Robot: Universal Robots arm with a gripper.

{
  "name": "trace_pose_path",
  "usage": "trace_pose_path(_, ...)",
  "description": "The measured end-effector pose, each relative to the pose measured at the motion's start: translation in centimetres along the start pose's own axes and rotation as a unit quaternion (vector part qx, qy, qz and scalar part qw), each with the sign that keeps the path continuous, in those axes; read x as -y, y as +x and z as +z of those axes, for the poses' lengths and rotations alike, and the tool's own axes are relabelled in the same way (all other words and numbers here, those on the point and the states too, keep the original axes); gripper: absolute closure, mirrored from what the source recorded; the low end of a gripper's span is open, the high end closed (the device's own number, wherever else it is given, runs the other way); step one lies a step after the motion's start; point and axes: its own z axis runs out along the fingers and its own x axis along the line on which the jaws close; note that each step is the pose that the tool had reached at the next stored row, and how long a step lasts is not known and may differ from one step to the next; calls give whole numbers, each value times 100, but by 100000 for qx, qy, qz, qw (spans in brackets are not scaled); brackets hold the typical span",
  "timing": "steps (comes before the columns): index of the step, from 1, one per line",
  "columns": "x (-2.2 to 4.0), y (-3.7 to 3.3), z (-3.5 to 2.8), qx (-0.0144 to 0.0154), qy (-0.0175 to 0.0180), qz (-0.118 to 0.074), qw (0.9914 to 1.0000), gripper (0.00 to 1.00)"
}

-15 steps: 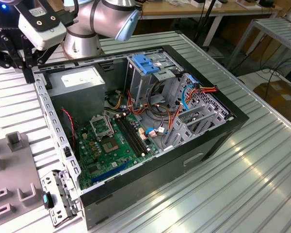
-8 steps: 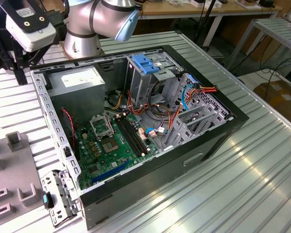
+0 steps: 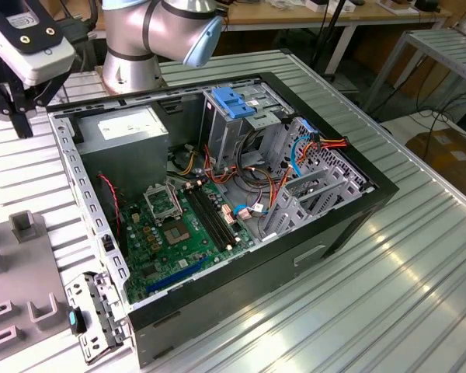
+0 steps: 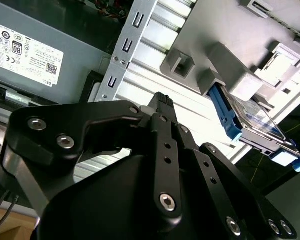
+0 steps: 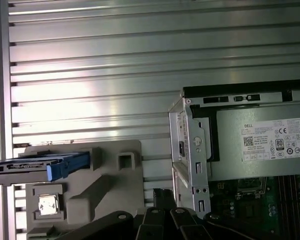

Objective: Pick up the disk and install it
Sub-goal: 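Reach for the disk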

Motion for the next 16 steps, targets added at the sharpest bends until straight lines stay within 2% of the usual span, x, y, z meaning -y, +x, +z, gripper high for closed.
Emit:
trace_pose_path(6, 6, 82, 1, -9, -6, -1, 100000, 89)
trace_pose_path(10, 14, 179, 2, -21, -11, 0, 100000, 89)
trace_pose_path(16, 14, 283, 3, -43, -13, 0, 100000, 89)
